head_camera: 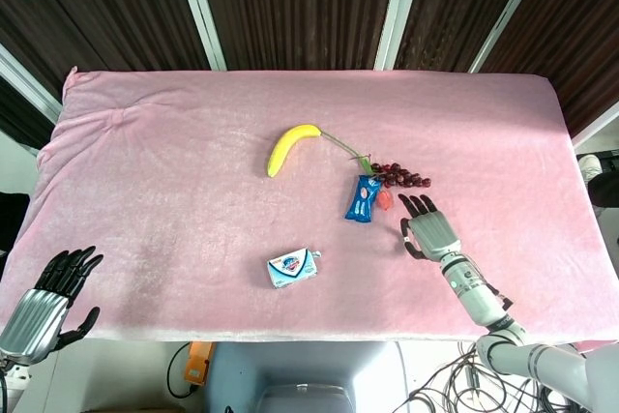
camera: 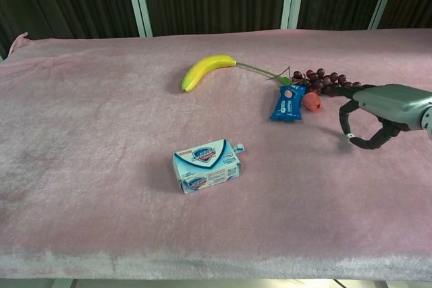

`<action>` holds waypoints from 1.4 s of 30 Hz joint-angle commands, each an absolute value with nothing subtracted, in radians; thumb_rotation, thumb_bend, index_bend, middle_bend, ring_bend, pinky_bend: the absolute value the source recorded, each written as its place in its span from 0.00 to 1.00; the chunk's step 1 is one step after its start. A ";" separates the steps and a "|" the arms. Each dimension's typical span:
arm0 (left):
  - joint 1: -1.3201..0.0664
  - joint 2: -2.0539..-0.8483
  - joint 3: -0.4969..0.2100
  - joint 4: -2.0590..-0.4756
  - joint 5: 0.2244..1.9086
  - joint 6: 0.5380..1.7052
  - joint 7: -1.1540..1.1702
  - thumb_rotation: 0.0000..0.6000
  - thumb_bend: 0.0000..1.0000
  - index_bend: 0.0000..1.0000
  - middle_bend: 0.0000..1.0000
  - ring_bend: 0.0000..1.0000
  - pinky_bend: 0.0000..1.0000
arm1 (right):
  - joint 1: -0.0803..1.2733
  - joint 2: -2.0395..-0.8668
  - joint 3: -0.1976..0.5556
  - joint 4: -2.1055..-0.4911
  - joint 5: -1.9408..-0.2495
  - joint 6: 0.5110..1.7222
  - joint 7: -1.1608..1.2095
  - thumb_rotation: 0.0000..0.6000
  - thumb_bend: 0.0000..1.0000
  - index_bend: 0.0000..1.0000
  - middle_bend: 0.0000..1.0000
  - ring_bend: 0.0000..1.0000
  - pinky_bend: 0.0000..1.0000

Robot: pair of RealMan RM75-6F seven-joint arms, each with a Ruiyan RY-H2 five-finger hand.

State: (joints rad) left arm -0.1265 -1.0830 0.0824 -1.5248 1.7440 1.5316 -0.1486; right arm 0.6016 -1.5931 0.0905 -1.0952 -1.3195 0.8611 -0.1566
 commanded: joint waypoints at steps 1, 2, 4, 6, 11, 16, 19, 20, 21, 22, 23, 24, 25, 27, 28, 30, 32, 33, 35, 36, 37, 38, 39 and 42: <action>-0.126 -1.083 0.083 -1.525 1.744 1.532 -0.149 1.00 0.42 0.00 0.00 0.00 0.01 | 0.598 -1.596 0.091 -1.092 -1.315 0.869 -0.169 1.00 0.51 0.77 0.07 0.00 0.00; -0.126 -1.082 0.083 -1.525 1.745 1.534 -0.150 1.00 0.42 0.00 0.00 0.00 0.01 | 0.597 -1.597 0.091 -1.093 -1.312 0.870 -0.173 1.00 0.51 0.78 0.07 0.00 0.00; -0.125 -1.082 0.084 -1.525 1.745 1.535 -0.150 1.00 0.42 0.00 0.00 0.00 0.01 | 0.597 -1.595 0.091 -1.097 -1.309 0.870 -0.176 1.00 0.51 0.78 0.07 0.00 0.00; -0.123 -1.081 0.084 -1.524 1.744 1.537 -0.152 1.00 0.42 0.00 0.00 0.00 0.01 | 0.594 -1.588 0.092 -1.111 -1.315 0.885 -0.176 1.00 0.51 0.78 0.07 0.00 0.00; -0.122 -1.081 0.083 -1.523 1.744 1.541 -0.155 1.00 0.42 0.00 0.00 0.00 0.01 | 0.583 -1.535 0.110 -1.223 -1.358 0.972 -0.147 1.00 0.51 0.77 0.07 0.00 0.00; -0.123 -1.082 0.084 -1.524 1.744 1.538 -0.151 1.00 0.42 0.00 0.00 0.00 0.01 | 0.576 -1.449 0.145 -1.412 -1.440 1.106 -0.151 1.00 0.51 0.76 0.07 0.00 0.00; -0.123 -1.084 0.085 -1.525 1.746 1.536 -0.143 1.00 0.42 0.00 0.00 0.00 0.01 | 0.589 -1.425 0.174 -1.521 -1.462 1.144 -0.187 1.00 0.51 0.74 0.08 0.00 0.00; -0.124 -1.084 0.086 -1.526 1.747 1.535 -0.141 1.00 0.42 0.00 0.00 0.00 0.01 | 0.592 -1.427 0.177 -1.531 -1.462 1.144 -0.198 1.00 0.50 0.71 0.08 0.00 0.00; -0.124 -1.084 0.086 -1.526 1.747 1.535 -0.141 1.00 0.42 0.00 0.00 0.00 0.01 | 0.593 -1.427 0.178 -1.535 -1.460 1.144 -0.203 1.00 0.49 0.65 0.08 0.00 0.00; -0.124 -1.084 0.086 -1.526 1.747 1.535 -0.141 1.00 0.42 0.00 0.00 0.00 0.01 | 0.593 -1.427 0.178 -1.535 -1.460 1.144 -0.203 1.00 0.46 0.57 0.08 0.00 0.00; -0.124 -1.084 0.086 -1.526 1.747 1.535 -0.140 1.00 0.42 0.00 0.00 0.00 0.01 | 0.594 -1.428 0.179 -1.538 -1.458 1.143 -0.209 1.00 0.42 0.48 0.07 0.00 0.00; -0.124 -1.085 0.086 -1.527 1.747 1.534 -0.138 1.00 0.42 0.00 0.00 0.00 0.01 | 0.599 -1.429 0.181 -1.549 -1.453 1.135 -0.227 1.00 0.36 0.31 0.05 0.00 0.00; -0.124 -1.086 0.086 -1.527 1.749 1.535 -0.136 1.00 0.42 0.00 0.00 0.00 0.01 | 0.606 -1.427 0.184 -1.571 -1.435 1.122 -0.261 1.00 0.31 0.20 0.04 0.00 0.00; -0.121 -1.083 0.086 -1.526 1.748 1.542 -0.143 1.00 0.42 0.00 0.00 0.00 0.01 | 0.593 -1.414 0.191 -1.629 -1.432 1.157 -0.311 1.00 0.25 0.06 0.01 0.00 0.00; -0.120 -1.082 0.085 -1.525 1.747 1.543 -0.147 1.00 0.42 0.00 0.00 0.00 0.01 | 0.586 -1.407 0.189 -1.641 -1.430 1.168 -0.328 1.00 0.25 0.06 0.01 0.00 0.00; -0.120 -1.081 0.086 -1.523 1.748 1.546 -0.152 1.00 0.42 0.00 0.00 0.00 0.01 | 0.572 -1.388 0.184 -1.660 -1.420 1.182 -0.346 1.00 0.25 0.06 0.01 0.00 0.00; -0.120 -1.082 0.087 -1.522 1.751 1.546 -0.151 1.00 0.42 0.00 0.00 0.00 0.01 | 0.560 -1.364 0.183 -1.675 -1.405 1.186 -0.338 1.00 0.24 0.05 0.00 0.00 0.00; -0.120 -1.082 0.087 -1.522 1.752 1.546 -0.149 1.00 0.42 0.00 0.00 0.00 0.01 | 0.555 -1.356 0.185 -1.678 -1.401 1.190 -0.330 1.00 0.23 0.04 0.00 0.00 0.00; -0.120 -1.084 0.087 -1.523 1.752 1.545 -0.145 1.00 0.42 0.00 0.00 0.00 0.01 | 0.543 -1.343 0.185 -1.677 -1.396 1.201 -0.303 1.00 0.22 0.03 0.00 0.00 0.00; -0.119 -1.085 0.087 -1.523 1.752 1.545 -0.143 1.00 0.42 0.00 0.00 0.00 0.01 | 0.538 -1.337 0.184 -1.675 -1.393 1.204 -0.293 1.00 0.22 0.03 0.00 0.00 0.00; -0.119 -1.085 0.087 -1.524 1.751 1.545 -0.141 1.00 0.42 0.00 0.00 0.00 0.01 | 0.532 -1.331 0.181 -1.673 -1.393 1.209 -0.286 1.00 0.22 0.03 0.00 0.00 0.00; -0.120 -1.086 0.086 -1.525 1.750 1.543 -0.139 1.00 0.42 0.00 0.00 0.00 0.01 | 0.523 -1.324 0.175 -1.668 -1.395 1.217 -0.281 1.00 0.22 0.03 0.00 0.00 0.00; -0.120 -1.086 0.086 -1.526 1.749 1.542 -0.138 1.00 0.42 0.00 0.00 0.00 0.01 | 0.516 -1.319 0.170 -1.666 -1.399 1.223 -0.278 1.00 0.22 0.03 0.00 0.00 0.00; -0.122 -1.086 0.085 -1.527 1.746 1.538 -0.136 1.00 0.42 0.00 0.00 0.00 0.01 | 0.476 -1.298 0.139 -1.652 -1.410 1.261 -0.280 1.00 0.22 0.03 0.00 0.00 0.00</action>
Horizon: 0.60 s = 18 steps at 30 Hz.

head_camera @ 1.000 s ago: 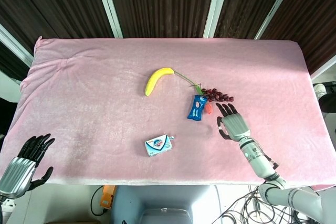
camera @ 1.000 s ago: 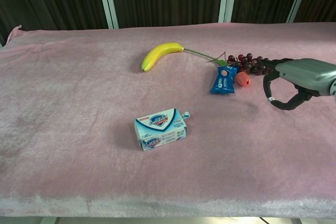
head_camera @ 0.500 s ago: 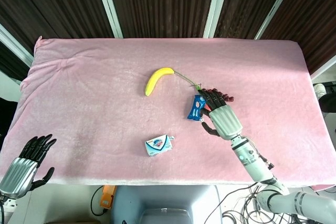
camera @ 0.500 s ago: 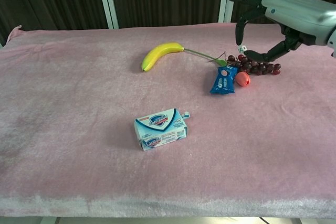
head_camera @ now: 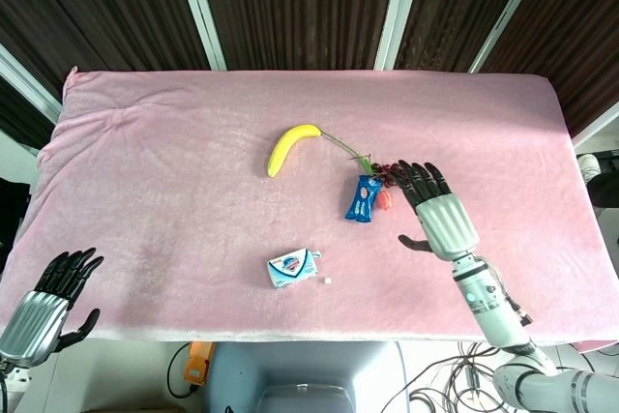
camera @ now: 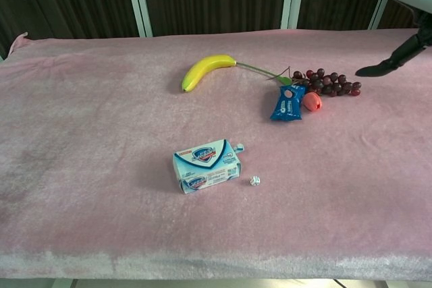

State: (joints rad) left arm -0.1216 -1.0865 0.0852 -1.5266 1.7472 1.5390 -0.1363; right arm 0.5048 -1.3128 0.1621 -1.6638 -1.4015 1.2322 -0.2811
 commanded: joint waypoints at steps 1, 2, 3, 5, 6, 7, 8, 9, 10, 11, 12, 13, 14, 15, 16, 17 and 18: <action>-0.122 -1.086 0.084 -1.527 1.745 1.538 -0.137 1.00 0.42 0.00 0.00 0.00 0.01 | 0.460 -1.293 0.128 -1.647 -1.412 1.274 -0.282 1.00 0.22 0.03 0.00 0.00 0.00; -0.122 -1.086 0.084 -1.527 1.743 1.538 -0.138 1.00 0.42 0.00 0.00 0.00 0.01 | 0.438 -1.285 0.112 -1.638 -1.416 1.292 -0.281 1.00 0.22 0.03 0.00 0.00 0.00; -0.122 -1.086 0.083 -1.527 1.742 1.538 -0.139 1.00 0.42 0.00 0.00 0.00 0.01 | 0.421 -1.280 0.100 -1.632 -1.418 1.306 -0.277 1.00 0.22 0.03 0.00 0.00 0.00; -0.123 -1.085 0.082 -1.526 1.741 1.538 -0.142 1.00 0.42 0.00 0.00 0.00 0.01 | 0.379 -1.269 0.071 -1.614 -1.422 1.337 -0.268 1.00 0.22 0.03 0.00 0.00 0.00; -0.123 -1.085 0.082 -1.526 1.740 1.537 -0.142 1.00 0.42 0.00 0.00 0.00 0.01 | 0.361 -1.266 0.059 -1.606 -1.427 1.353 -0.262 1.00 0.22 0.03 0.00 0.00 0.00; -0.122 -1.085 0.082 -1.526 1.740 1.537 -0.142 1.00 0.42 0.00 0.00 0.00 0.01 | 0.342 -1.263 0.046 -1.597 -1.432 1.369 -0.255 1.00 0.22 0.03 0.00 0.00 0.00; -0.122 -1.085 0.082 -1.526 1.740 1.538 -0.141 1.00 0.42 0.00 0.00 0.00 0.01 | 0.317 -1.261 0.030 -1.585 -1.438 1.390 -0.243 1.00 0.22 0.02 0.00 0.00 0.00; -0.122 -1.085 0.082 -1.527 1.740 1.538 -0.141 1.00 0.42 0.00 0.00 0.00 0.01 | 0.298 -1.260 0.017 -1.575 -1.444 1.405 -0.232 1.00 0.22 0.02 0.00 0.00 0.00; -0.122 -1.086 0.081 -1.527 1.740 1.539 -0.140 1.00 0.42 0.00 0.00 0.00 0.01 | 0.279 -1.260 0.006 -1.563 -1.449 1.422 -0.218 1.00 0.22 0.02 0.00 0.00 0.00; -0.121 -1.086 0.080 -1.527 1.739 1.541 -0.139 1.00 0.42 0.00 0.00 0.00 0.01 | 0.255 -1.264 -0.008 -1.544 -1.460 1.444 -0.190 1.00 0.22 0.01 0.00 0.00 0.00; -0.121 -1.086 0.080 -1.527 1.738 1.541 -0.138 1.00 0.42 0.00 0.00 0.00 0.01 | 0.239 -1.268 -0.014 -1.527 -1.464 1.459 -0.161 1.00 0.22 0.01 0.00 0.00 0.00; -0.121 -1.086 0.080 -1.528 1.737 1.541 -0.138 1.00 0.42 0.00 0.00 0.00 0.01 | 0.226 -1.272 -0.016 -1.517 -1.458 1.465 -0.142 1.00 0.22 0.01 0.00 0.00 0.00; -0.120 -1.087 0.080 -1.529 1.739 1.543 -0.138 1.00 0.42 0.00 0.00 0.00 0.01 | 0.221 -1.261 -0.026 -1.515 -1.458 1.452 -0.142 1.00 0.22 0.01 0.00 0.00 0.00; -0.120 -1.087 0.080 -1.528 1.741 1.544 -0.136 1.00 0.42 0.00 0.00 0.00 0.01 | 0.220 -1.251 -0.029 -1.521 -1.468 1.451 -0.138 1.00 0.22 0.01 0.00 0.00 0.00; -0.121 -1.088 0.080 -1.528 1.743 1.544 -0.136 1.00 0.42 0.00 0.00 0.00 0.01 | 0.217 -1.251 -0.022 -1.523 -1.477 1.465 -0.128 1.00 0.22 0.01 0.00 0.00 0.00; -0.122 -1.088 0.080 -1.528 1.744 1.543 -0.135 1.00 0.42 0.00 0.00 0.00 0.01 | 0.213 -1.255 -0.017 -1.520 -1.481 1.474 -0.130 1.00 0.22 0.01 0.00 0.00 0.00; -0.122 -1.089 0.081 -1.527 1.743 1.540 -0.132 1.00 0.42 0.00 0.00 0.00 0.01 | 0.212 -1.257 -0.017 -1.517 -1.486 1.476 -0.139 1.00 0.22 0.01 0.00 0.00 0.00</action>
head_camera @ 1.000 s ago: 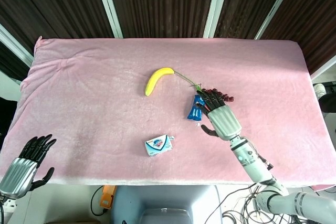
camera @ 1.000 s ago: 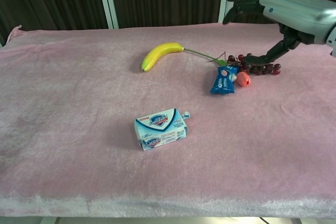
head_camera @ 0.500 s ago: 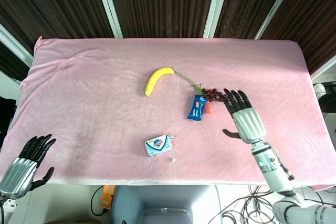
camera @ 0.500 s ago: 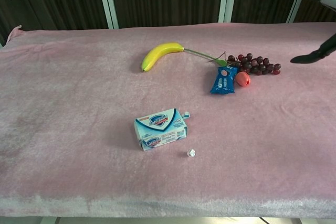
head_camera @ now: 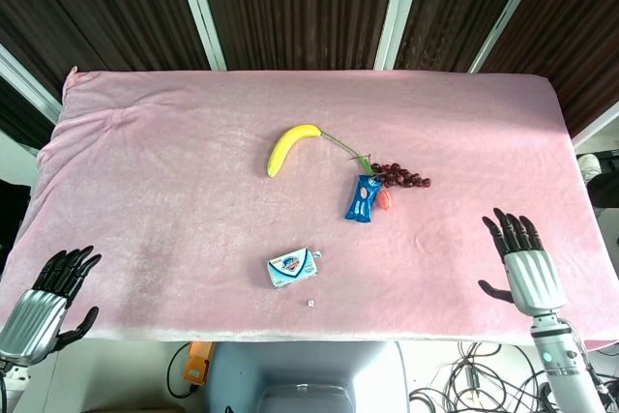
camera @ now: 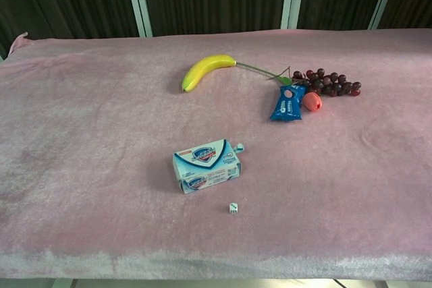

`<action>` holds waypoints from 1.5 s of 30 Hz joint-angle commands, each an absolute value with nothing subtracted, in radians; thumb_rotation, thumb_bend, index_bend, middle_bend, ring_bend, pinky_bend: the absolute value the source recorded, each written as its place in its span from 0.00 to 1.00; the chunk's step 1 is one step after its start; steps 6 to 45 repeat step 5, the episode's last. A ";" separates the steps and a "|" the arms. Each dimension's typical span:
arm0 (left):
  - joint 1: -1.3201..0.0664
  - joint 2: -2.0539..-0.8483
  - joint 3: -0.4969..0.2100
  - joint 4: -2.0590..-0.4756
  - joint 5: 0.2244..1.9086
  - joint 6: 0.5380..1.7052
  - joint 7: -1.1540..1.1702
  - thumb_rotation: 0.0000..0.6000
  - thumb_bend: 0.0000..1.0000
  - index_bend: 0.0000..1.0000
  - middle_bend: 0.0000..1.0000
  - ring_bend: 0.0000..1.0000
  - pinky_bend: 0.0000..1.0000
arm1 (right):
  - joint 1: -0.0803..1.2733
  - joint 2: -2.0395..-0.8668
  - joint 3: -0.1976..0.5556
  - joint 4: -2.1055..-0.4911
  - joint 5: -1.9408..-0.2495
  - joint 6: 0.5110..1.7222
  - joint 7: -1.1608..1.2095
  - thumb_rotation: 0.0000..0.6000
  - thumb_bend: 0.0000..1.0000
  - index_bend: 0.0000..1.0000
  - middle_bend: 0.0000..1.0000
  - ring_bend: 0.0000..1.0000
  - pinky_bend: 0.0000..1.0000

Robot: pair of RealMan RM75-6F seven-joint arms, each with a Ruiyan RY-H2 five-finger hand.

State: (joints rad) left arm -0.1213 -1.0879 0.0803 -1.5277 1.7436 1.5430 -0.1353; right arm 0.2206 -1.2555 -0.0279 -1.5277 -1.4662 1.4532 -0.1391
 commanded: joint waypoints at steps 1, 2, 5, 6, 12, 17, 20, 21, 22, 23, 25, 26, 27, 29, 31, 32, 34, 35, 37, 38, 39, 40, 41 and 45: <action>-0.123 -1.089 0.081 -1.528 1.741 1.536 -0.128 1.00 0.42 0.00 0.00 0.00 0.01 | 0.211 -1.260 -0.018 -1.516 -1.491 1.473 -0.149 1.00 0.22 0.01 0.00 0.00 0.00; -0.123 -1.089 0.081 -1.529 1.741 1.535 -0.127 1.00 0.42 0.00 0.00 0.00 0.01 | 0.211 -1.262 -0.017 -1.516 -1.492 1.469 -0.152 1.00 0.22 0.01 0.00 0.00 0.00; -0.124 -1.090 0.081 -1.531 1.742 1.535 -0.123 1.00 0.42 0.00 0.00 0.00 0.01 | 0.213 -1.262 -0.016 -1.519 -1.484 1.442 -0.156 1.00 0.22 0.01 0.00 0.00 0.00; -0.124 -1.090 0.081 -1.531 1.742 1.535 -0.123 1.00 0.42 0.00 0.00 0.00 0.01 | 0.213 -1.262 -0.016 -1.519 -1.484 1.442 -0.156 1.00 0.22 0.01 0.00 0.00 0.00; -0.124 -1.090 0.081 -1.531 1.742 1.535 -0.123 1.00 0.42 0.00 0.00 0.00 0.01 | 0.213 -1.262 -0.016 -1.519 -1.484 1.442 -0.156 1.00 0.22 0.01 0.00 0.00 0.00; -0.124 -1.090 0.081 -1.531 1.742 1.535 -0.123 1.00 0.42 0.00 0.00 0.00 0.01 | 0.213 -1.262 -0.016 -1.519 -1.484 1.442 -0.156 1.00 0.22 0.01 0.00 0.00 0.00; -0.124 -1.090 0.081 -1.531 1.742 1.535 -0.123 1.00 0.42 0.00 0.00 0.00 0.01 | 0.213 -1.262 -0.016 -1.519 -1.484 1.442 -0.156 1.00 0.22 0.01 0.00 0.00 0.00; -0.124 -1.090 0.081 -1.531 1.742 1.535 -0.123 1.00 0.42 0.00 0.00 0.00 0.01 | 0.213 -1.262 -0.016 -1.519 -1.484 1.442 -0.156 1.00 0.22 0.01 0.00 0.00 0.00; -0.124 -1.090 0.081 -1.531 1.742 1.535 -0.123 1.00 0.42 0.00 0.00 0.00 0.01 | 0.213 -1.262 -0.016 -1.519 -1.484 1.442 -0.156 1.00 0.22 0.01 0.00 0.00 0.00; -0.124 -1.090 0.081 -1.531 1.742 1.535 -0.123 1.00 0.42 0.00 0.00 0.00 0.01 | 0.213 -1.262 -0.016 -1.519 -1.484 1.442 -0.156 1.00 0.22 0.01 0.00 0.00 0.00; -0.124 -1.090 0.081 -1.531 1.742 1.535 -0.123 1.00 0.42 0.00 0.00 0.00 0.01 | 0.213 -1.262 -0.016 -1.519 -1.484 1.442 -0.156 1.00 0.22 0.01 0.00 0.00 0.00; -0.124 -1.090 0.081 -1.531 1.742 1.535 -0.123 1.00 0.42 0.00 0.00 0.00 0.01 | 0.213 -1.262 -0.016 -1.519 -1.484 1.442 -0.156 1.00 0.22 0.01 0.00 0.00 0.00; -0.124 -1.090 0.081 -1.531 1.742 1.535 -0.123 1.00 0.42 0.00 0.00 0.00 0.01 | 0.213 -1.262 -0.016 -1.519 -1.484 1.442 -0.156 1.00 0.22 0.01 0.00 0.00 0.00; -0.124 -1.090 0.081 -1.531 1.742 1.535 -0.123 1.00 0.42 0.00 0.00 0.00 0.01 | 0.213 -1.262 -0.016 -1.519 -1.484 1.442 -0.156 1.00 0.22 0.01 0.00 0.00 0.00; -0.124 -1.090 0.081 -1.531 1.742 1.535 -0.123 1.00 0.42 0.00 0.00 0.00 0.01 | 0.213 -1.262 -0.016 -1.519 -1.484 1.442 -0.156 1.00 0.22 0.01 0.00 0.00 0.00; -0.124 -1.090 0.081 -1.531 1.742 1.535 -0.123 1.00 0.42 0.00 0.00 0.00 0.01 | 0.213 -1.262 -0.016 -1.519 -1.484 1.442 -0.156 1.00 0.22 0.01 0.00 0.00 0.00; -0.124 -1.090 0.081 -1.531 1.742 1.535 -0.123 1.00 0.42 0.00 0.00 0.00 0.01 | 0.213 -1.262 -0.016 -1.519 -1.484 1.442 -0.156 1.00 0.22 0.01 0.00 0.00 0.00; -0.124 -1.090 0.081 -1.531 1.742 1.535 -0.123 1.00 0.42 0.00 0.00 0.00 0.01 | 0.213 -1.262 -0.016 -1.519 -1.484 1.442 -0.156 1.00 0.22 0.01 0.00 0.00 0.00; -0.124 -1.090 0.081 -1.531 1.742 1.535 -0.123 1.00 0.42 0.00 0.00 0.00 0.01 | 0.213 -1.262 -0.016 -1.519 -1.484 1.442 -0.156 1.00 0.22 0.01 0.00 0.00 0.00; -0.124 -1.090 0.081 -1.531 1.742 1.535 -0.123 1.00 0.42 0.00 0.00 0.00 0.01 | 0.213 -1.262 -0.016 -1.519 -1.484 1.442 -0.156 1.00 0.22 0.01 0.00 0.00 0.00; -0.124 -1.090 0.081 -1.531 1.742 1.535 -0.123 1.00 0.42 0.00 0.00 0.00 0.01 | 0.213 -1.262 -0.016 -1.519 -1.484 1.442 -0.156 1.00 0.22 0.01 0.00 0.00 0.00; -0.124 -1.090 0.081 -1.531 1.742 1.535 -0.123 1.00 0.42 0.00 0.00 0.00 0.01 | 0.213 -1.262 -0.016 -1.519 -1.484 1.442 -0.156 1.00 0.22 0.01 0.00 0.00 0.00; -0.124 -1.090 0.081 -1.531 1.742 1.535 -0.123 1.00 0.42 0.00 0.00 0.00 0.01 | 0.213 -1.262 -0.016 -1.519 -1.484 1.442 -0.156 1.00 0.22 0.01 0.00 0.00 0.00; -0.124 -1.090 0.081 -1.531 1.742 1.535 -0.123 1.00 0.42 0.00 0.00 0.00 0.01 | 0.213 -1.262 -0.016 -1.519 -1.484 1.442 -0.156 1.00 0.22 0.01 0.00 0.00 0.00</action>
